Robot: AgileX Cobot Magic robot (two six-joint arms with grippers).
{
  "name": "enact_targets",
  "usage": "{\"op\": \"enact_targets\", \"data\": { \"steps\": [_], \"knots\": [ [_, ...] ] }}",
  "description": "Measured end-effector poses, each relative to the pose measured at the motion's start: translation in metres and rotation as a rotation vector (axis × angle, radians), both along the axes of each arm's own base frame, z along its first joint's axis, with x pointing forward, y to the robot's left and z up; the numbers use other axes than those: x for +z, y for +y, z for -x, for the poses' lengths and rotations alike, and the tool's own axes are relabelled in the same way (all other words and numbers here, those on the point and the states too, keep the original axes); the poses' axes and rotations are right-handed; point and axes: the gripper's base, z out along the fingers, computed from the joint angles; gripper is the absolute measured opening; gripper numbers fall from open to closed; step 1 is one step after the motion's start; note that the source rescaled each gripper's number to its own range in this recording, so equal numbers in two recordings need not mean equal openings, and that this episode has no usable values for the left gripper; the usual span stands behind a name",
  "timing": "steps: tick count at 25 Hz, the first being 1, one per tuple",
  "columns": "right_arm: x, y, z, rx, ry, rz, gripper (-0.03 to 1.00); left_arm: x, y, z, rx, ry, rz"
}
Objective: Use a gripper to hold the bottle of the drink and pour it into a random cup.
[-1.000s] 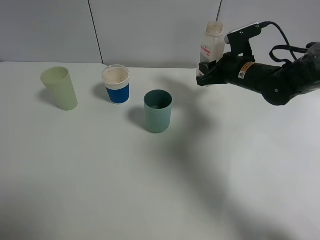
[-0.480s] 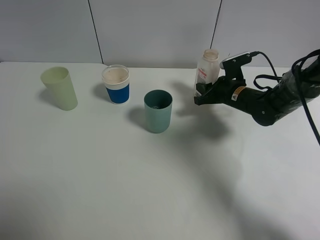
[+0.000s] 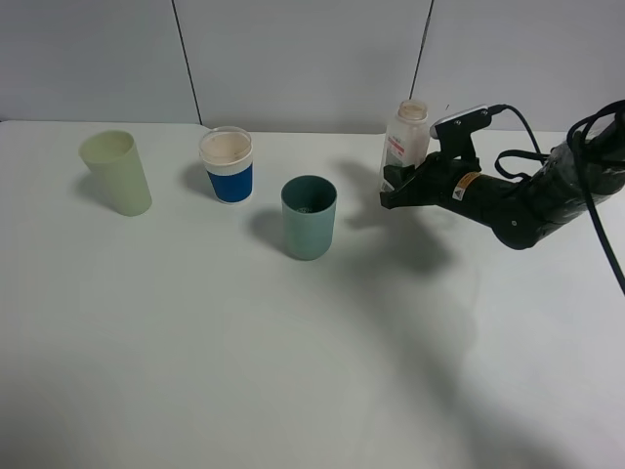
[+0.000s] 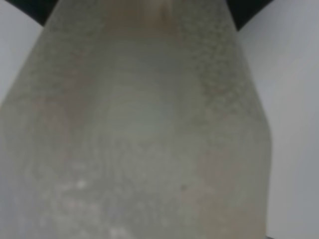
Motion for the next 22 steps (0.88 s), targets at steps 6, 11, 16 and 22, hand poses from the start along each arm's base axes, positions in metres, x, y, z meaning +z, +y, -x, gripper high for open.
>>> {"op": "enact_targets", "data": {
  "steps": [6,11,16,22],
  "knots": [
    [-0.001,0.000,0.000,-0.013,0.025,-0.040,0.48,0.000,0.000,0.000,0.000,0.000,0.000],
    [-0.001,0.000,0.000,-0.017,0.033,-0.056,0.94,0.000,0.000,0.000,0.000,0.000,0.000],
    [0.000,0.001,0.001,-0.005,0.053,-0.042,1.00,0.000,0.000,0.000,0.000,0.000,0.000],
    [0.032,0.000,0.004,0.004,0.093,0.011,1.00,0.000,0.000,0.000,0.000,0.000,0.000]
  ]
}}
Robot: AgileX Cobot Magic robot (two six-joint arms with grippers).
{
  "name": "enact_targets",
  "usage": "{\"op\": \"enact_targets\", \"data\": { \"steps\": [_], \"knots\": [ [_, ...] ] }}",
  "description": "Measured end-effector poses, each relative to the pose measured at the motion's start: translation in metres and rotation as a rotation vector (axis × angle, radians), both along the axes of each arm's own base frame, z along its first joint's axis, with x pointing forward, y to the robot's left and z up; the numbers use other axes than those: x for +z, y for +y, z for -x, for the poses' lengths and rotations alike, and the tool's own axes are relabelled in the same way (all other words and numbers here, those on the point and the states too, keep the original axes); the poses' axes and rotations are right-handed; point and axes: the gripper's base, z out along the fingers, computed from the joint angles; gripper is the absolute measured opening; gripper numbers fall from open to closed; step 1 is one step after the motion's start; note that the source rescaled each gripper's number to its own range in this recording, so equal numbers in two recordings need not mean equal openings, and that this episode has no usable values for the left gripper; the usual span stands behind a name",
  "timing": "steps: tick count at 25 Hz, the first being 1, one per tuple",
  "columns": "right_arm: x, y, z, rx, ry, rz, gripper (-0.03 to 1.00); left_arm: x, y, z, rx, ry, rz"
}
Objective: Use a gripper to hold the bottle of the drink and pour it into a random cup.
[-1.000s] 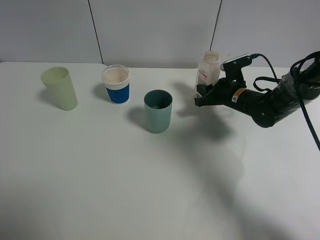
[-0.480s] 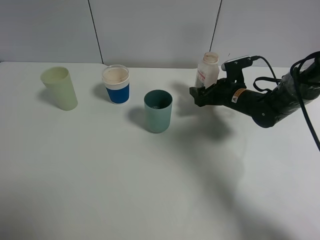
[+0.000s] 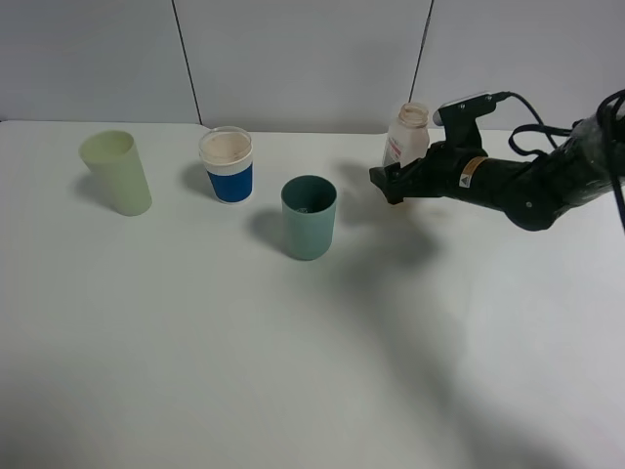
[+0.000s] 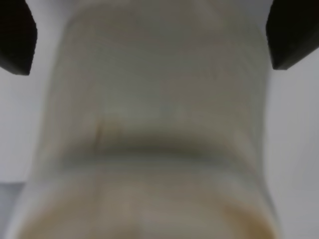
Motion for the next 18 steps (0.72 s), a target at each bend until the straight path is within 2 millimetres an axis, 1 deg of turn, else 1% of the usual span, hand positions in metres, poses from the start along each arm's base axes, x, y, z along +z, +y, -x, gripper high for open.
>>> {"op": "enact_targets", "data": {
  "steps": [3,9,12,16,18],
  "knots": [
    [0.028,-0.003,0.002,-0.027,-0.003,-0.004,1.00,0.000,0.000,0.000,0.000,0.000,0.000],
    [0.100,-0.011,0.017,-0.106,-0.055,-0.064,1.00,0.000,0.000,0.000,0.000,0.000,0.000],
    [0.136,-0.016,0.031,-0.128,-0.109,-0.053,1.00,0.000,0.000,0.000,0.000,0.000,0.000],
    [0.171,-0.024,0.051,-0.144,-0.167,0.013,1.00,0.000,0.000,0.000,0.000,0.000,0.000],
    [0.185,-0.029,0.062,-0.157,-0.173,0.056,1.00,0.000,0.000,0.000,0.000,0.000,0.000]
  ]
}}
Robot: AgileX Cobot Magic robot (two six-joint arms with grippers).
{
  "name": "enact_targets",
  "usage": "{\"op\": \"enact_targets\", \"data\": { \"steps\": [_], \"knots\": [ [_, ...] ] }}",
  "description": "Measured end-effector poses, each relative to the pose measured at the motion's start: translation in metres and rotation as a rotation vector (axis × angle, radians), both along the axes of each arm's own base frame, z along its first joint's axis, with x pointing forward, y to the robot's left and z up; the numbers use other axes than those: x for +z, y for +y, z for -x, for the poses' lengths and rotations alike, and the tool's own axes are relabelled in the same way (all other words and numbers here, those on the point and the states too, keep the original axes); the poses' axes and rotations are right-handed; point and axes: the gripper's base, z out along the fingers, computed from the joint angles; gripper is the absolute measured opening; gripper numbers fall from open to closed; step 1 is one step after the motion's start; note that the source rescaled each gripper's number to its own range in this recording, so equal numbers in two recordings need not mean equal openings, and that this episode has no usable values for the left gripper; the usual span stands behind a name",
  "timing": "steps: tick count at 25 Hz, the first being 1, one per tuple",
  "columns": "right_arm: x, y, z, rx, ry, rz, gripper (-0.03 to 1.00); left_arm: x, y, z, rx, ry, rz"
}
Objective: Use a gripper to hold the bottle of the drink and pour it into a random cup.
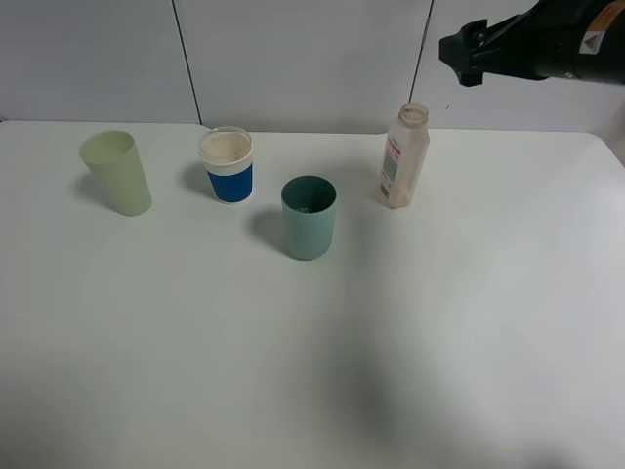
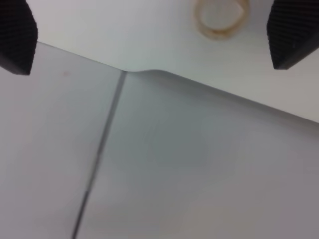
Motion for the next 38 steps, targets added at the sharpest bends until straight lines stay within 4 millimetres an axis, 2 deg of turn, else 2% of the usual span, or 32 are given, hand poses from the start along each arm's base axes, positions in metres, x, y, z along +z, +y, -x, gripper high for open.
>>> {"op": "enact_targets", "data": {
  "steps": [6,12,18,23,31,35,38],
  "knots": [
    [0.041,-0.015,0.038,-0.061,-0.048,0.057,1.00,0.000,0.000,0.000,0.000,0.000,0.000],
    [0.082,-0.032,0.088,-0.136,-0.137,0.049,1.00,0.000,0.000,0.000,0.000,0.000,0.000],
    [0.102,-0.048,0.138,-0.210,-0.149,0.031,1.00,0.000,0.000,0.000,-0.001,0.000,0.001],
    [0.103,-0.058,0.167,-0.257,-0.096,0.020,1.00,0.000,0.000,0.000,-0.001,0.000,0.001],
    [0.064,-0.077,0.190,-0.414,-0.018,-0.078,1.00,0.000,0.000,0.000,-0.001,0.000,0.001],
    [0.051,-0.078,0.212,-0.423,-0.053,-0.112,1.00,0.000,0.000,0.000,-0.001,0.000,0.001],
    [0.048,-0.078,0.234,-0.422,-0.110,-0.129,1.00,0.000,0.000,0.000,-0.001,0.000,0.001]
  ]
}}
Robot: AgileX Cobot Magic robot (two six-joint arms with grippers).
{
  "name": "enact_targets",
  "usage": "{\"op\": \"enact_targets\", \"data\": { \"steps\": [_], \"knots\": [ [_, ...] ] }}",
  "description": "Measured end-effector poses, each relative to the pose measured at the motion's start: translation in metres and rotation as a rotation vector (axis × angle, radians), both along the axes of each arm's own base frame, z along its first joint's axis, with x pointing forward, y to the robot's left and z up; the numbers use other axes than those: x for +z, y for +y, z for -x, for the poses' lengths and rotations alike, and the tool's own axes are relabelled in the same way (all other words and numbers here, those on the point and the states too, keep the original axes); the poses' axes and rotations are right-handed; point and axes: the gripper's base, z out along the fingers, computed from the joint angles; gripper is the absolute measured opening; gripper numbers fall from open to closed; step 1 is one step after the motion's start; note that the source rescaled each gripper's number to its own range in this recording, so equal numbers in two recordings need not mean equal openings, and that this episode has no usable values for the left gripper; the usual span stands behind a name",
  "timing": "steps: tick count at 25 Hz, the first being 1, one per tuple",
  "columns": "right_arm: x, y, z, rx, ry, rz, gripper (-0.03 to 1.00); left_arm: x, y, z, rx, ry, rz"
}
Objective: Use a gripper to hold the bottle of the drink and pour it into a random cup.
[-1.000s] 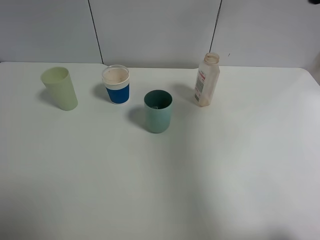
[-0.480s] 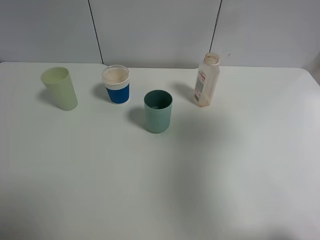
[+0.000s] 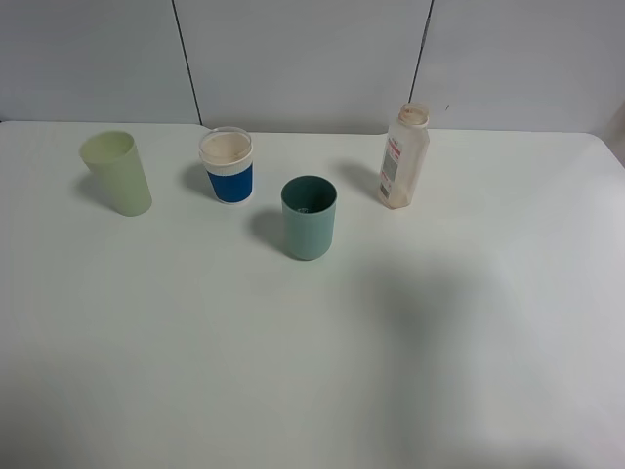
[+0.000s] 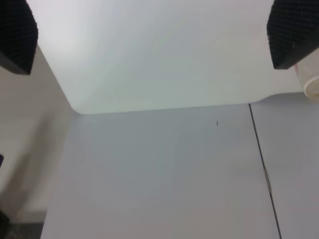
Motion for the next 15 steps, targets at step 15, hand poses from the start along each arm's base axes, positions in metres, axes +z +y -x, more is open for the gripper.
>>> {"op": "enact_targets", "data": {
  "steps": [15],
  "knots": [
    [-0.030,0.000,0.078,-0.028,0.087,-0.072,1.00,0.000,0.000,0.000,0.000,0.000,0.000]
  ]
}}
